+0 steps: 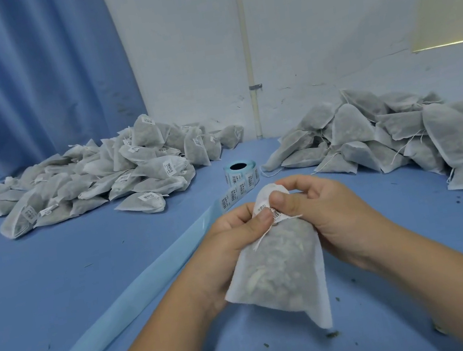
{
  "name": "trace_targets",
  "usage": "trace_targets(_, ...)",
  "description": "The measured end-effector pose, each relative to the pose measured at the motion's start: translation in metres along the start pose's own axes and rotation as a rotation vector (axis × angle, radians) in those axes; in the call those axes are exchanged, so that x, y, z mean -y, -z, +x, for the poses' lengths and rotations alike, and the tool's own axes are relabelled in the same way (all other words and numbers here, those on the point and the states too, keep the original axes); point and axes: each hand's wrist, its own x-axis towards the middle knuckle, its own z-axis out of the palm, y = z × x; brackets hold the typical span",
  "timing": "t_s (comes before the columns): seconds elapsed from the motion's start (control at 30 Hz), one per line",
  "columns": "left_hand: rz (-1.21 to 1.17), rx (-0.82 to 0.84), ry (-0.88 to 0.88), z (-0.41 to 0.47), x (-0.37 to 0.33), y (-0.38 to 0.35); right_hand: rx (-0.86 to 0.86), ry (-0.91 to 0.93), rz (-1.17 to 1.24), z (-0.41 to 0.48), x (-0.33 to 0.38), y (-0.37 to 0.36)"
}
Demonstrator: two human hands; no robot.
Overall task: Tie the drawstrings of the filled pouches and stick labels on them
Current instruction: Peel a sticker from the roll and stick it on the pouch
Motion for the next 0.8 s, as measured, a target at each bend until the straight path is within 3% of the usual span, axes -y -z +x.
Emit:
trace_targets(0.23, -0.038, -0.117, 0.012, 0.006, 0.003, 0.006, 0.084, -0.053, -0.118, -0.001, 0.000, 0.004)
trace_targets(0.37, 0.176, -0.175, 0.032, 0.008, 0.006, 0.008, -0.005, -0.040, -0.122, -0.001, -0.004, 0.006)
trace_targets(0.53, 0.270, -0.035, 0.120, 0.005, 0.003, 0.018, -0.131, -0.036, -0.160, 0.000, -0.011, 0.003)
trace_targets(0.63, 0.195, -0.055, 0.079, 0.007, 0.003, 0.018, -0.147, -0.081, -0.211, -0.001, -0.013, 0.000)
trace_targets(0.8, -0.076, -0.280, -0.049, 0.011, -0.006, 0.021, 0.019, -0.138, -0.362, -0.009, -0.009, -0.012)
